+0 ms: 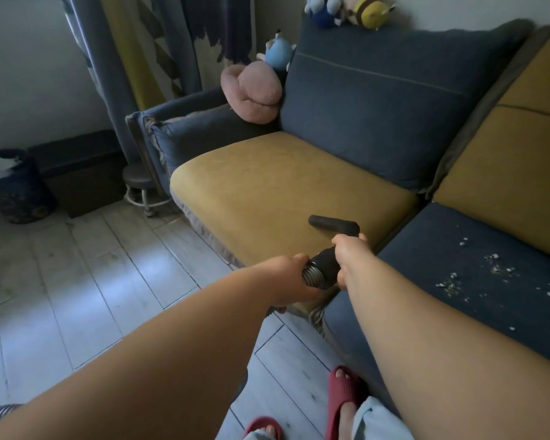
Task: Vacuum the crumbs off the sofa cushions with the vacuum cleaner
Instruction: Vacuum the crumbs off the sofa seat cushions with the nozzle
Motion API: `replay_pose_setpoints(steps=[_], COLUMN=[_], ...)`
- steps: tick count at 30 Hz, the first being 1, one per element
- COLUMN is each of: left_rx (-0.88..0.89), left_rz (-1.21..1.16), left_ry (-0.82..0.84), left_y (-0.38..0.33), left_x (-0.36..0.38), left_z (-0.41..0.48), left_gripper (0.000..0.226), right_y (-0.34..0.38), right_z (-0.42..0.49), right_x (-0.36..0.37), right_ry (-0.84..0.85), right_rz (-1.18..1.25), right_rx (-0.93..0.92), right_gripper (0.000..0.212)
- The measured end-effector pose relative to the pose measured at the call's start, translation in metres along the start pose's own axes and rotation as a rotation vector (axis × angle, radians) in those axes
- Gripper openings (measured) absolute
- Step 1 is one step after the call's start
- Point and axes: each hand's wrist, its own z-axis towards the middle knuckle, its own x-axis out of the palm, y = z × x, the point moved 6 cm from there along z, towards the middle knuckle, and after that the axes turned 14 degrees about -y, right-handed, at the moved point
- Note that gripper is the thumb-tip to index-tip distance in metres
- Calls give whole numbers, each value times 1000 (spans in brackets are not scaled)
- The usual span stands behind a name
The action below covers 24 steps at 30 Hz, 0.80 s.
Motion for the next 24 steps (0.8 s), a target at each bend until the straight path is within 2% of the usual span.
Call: replay_pose_setpoints(steps=[4,9,13,16,18,22,24], left_rx=[28,46,94,171,249,364,411], left_rz=[14,17,25,92,158,178,164], left_ry=[-7,11,33,-20,-49,-49,-1], left_y=[-7,-20,-47,-73,-94,-137,-160], left_x=[-4,5,22,30,33,45,60], left_z=[-2,8,18,24,26,26,25], left_gripper=[40,32,32,37,39,27,29], right_y=[0,0,2,9,13,13,6], right_z=[-3,8,26,34,38,43,47], right_x=[-6,-20,-52,-81,-103,-156,-186], right_ry=[25,43,19,7,-24,-166,-245], right_rz=[26,35,47,100,141,291,334], right_rx=[14,32,43,5,-15,-9,20], right_gripper=[63,62,66,69,69,68,69])
